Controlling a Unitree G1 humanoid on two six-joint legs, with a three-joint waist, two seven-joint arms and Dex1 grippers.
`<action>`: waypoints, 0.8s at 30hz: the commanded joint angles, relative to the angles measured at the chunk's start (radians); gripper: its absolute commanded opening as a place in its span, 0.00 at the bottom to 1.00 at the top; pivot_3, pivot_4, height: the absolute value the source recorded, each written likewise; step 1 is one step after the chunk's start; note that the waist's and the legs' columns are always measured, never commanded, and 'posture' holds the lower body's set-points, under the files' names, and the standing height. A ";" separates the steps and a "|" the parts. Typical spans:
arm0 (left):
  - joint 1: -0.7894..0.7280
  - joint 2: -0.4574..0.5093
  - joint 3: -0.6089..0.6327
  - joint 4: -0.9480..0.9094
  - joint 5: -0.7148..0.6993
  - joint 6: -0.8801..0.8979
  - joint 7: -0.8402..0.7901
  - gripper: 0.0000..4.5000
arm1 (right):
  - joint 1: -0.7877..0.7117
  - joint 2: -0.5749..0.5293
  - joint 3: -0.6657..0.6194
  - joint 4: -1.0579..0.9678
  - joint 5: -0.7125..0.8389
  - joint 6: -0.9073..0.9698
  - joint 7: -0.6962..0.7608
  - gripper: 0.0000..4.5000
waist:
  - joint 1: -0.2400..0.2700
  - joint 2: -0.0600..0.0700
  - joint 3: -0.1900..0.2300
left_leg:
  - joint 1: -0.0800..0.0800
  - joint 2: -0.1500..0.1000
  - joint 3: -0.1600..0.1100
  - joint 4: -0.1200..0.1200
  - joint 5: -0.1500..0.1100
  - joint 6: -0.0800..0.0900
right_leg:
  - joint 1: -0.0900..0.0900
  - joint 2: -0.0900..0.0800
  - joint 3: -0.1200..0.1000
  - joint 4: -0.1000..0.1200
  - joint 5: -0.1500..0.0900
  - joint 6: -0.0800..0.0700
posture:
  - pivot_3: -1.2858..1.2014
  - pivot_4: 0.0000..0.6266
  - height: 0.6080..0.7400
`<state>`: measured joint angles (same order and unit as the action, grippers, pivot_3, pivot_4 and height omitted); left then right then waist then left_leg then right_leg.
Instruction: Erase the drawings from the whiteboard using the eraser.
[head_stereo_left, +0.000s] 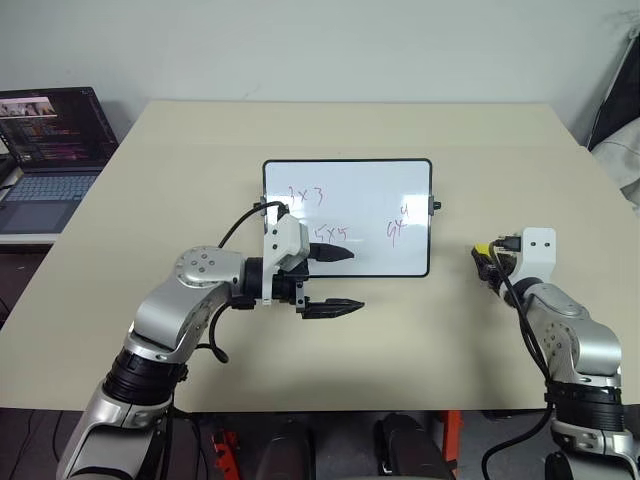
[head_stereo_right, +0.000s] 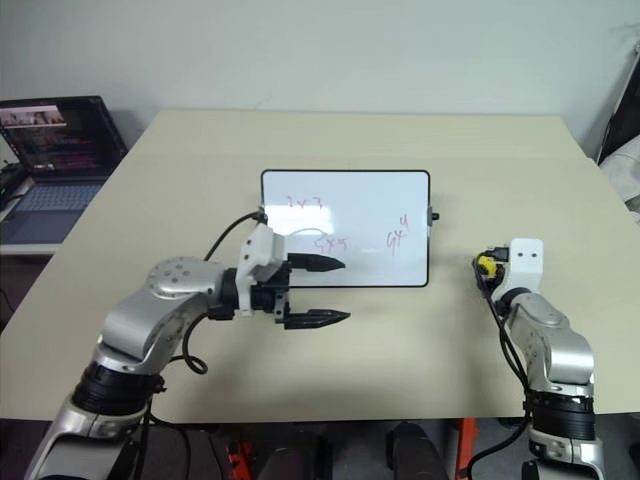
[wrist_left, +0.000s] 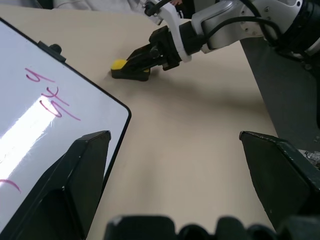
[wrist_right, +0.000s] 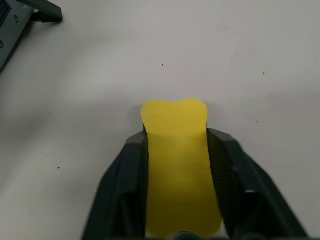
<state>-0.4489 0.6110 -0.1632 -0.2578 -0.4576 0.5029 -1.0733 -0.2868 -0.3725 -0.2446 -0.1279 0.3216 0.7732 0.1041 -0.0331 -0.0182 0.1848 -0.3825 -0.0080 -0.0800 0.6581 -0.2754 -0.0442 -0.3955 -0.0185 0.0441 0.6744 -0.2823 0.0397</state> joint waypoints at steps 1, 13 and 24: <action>0.026 0.003 0.048 0.003 0.016 -0.021 0.048 1.00 | 0.002 0.006 -0.023 -0.027 0.004 -0.006 0.000 0.22 | 0.000 0.000 0.000 | 0.000 0.000 0.000 0.000 0.000 0.000 | 0.000 0.000 0.000 0.000 0.000 0.000 | 0.52 0.24 1.00; 0.131 0.007 0.110 -0.071 0.003 0.019 0.160 1.00 | 0.074 -0.056 0.003 -0.277 0.081 0.077 0.123 0.22 | 0.001 0.000 0.000 | 0.000 0.000 0.000 0.001 0.000 0.000 | 0.000 0.000 0.000 0.001 0.000 0.000 | 0.52 0.24 1.00; 0.038 -0.011 0.104 -0.058 0.092 0.074 0.336 1.00 | 0.138 -0.253 0.213 -0.575 0.031 -0.003 0.291 0.22 | 0.003 0.000 0.000 | 0.001 0.000 -0.001 0.003 0.000 0.000 | 0.001 0.000 -0.001 0.001 0.000 0.001 | 0.52 0.24 1.00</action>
<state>-0.3876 0.6052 -0.0754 -0.3143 -0.3842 0.5755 -0.7672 -0.1175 -0.6139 -0.0650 -0.6735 0.4024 0.8246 0.3934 -0.0304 -0.0184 0.1850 -0.3816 -0.0083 -0.0808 0.6611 -0.2753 -0.0443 -0.3943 -0.0188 0.0431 0.6758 -0.2825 0.0404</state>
